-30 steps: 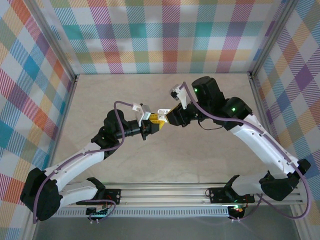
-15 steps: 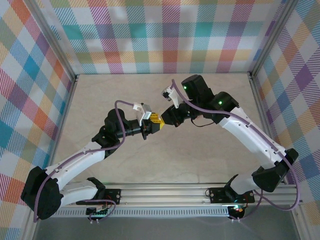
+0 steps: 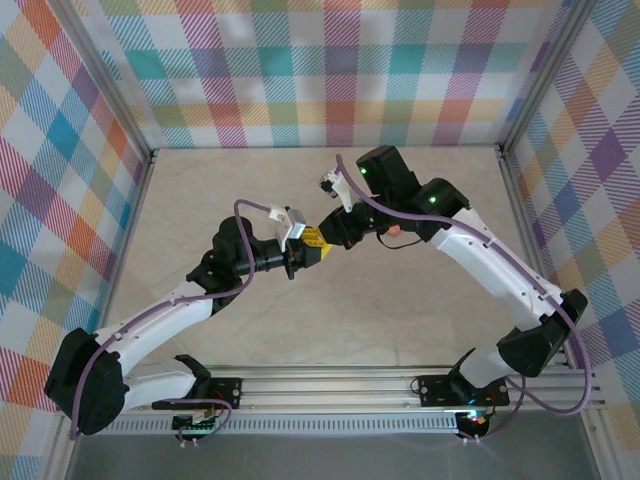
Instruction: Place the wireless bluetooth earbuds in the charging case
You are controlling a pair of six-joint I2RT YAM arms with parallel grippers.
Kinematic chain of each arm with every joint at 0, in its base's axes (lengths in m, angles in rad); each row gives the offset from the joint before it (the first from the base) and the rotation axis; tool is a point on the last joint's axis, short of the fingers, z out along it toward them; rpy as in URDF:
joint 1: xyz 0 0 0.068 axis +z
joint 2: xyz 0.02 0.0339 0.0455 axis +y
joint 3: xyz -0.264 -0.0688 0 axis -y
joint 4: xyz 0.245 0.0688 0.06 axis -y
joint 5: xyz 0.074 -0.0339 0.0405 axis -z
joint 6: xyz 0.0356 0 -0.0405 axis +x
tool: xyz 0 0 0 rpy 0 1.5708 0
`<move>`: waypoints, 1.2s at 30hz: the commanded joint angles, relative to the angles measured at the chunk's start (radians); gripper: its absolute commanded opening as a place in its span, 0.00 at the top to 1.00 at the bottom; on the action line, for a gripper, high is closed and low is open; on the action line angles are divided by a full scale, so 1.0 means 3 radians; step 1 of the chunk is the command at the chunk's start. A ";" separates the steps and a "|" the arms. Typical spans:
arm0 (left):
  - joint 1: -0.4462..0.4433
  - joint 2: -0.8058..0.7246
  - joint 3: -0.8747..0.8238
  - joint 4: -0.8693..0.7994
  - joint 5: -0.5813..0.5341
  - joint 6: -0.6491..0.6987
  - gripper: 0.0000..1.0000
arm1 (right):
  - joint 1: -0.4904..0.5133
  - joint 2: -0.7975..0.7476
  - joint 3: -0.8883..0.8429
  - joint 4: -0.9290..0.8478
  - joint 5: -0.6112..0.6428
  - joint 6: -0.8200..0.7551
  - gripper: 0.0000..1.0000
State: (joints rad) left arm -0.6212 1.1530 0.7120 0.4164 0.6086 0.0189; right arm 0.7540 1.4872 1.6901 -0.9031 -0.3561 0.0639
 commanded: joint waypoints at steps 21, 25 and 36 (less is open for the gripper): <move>-0.0010 0.0071 0.0202 0.0156 0.0172 -0.0139 1.00 | 0.0011 -0.0354 -0.0077 -0.0037 0.0316 -0.0674 0.64; -0.0009 0.0096 0.0239 0.0154 0.0244 -0.0170 1.00 | 0.0012 -0.0343 -0.0111 -0.0089 0.0421 -0.0879 0.63; -0.0010 0.0147 0.0290 0.0156 0.0333 -0.0206 1.00 | 0.0012 -0.0162 -0.0004 -0.0334 0.0522 -0.1156 0.64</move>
State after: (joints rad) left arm -0.6209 1.1908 0.7567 0.4198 0.6750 -0.0338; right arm 0.7547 1.4246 1.6646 -0.9695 -0.2062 -0.2405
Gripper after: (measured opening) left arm 0.190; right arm 0.357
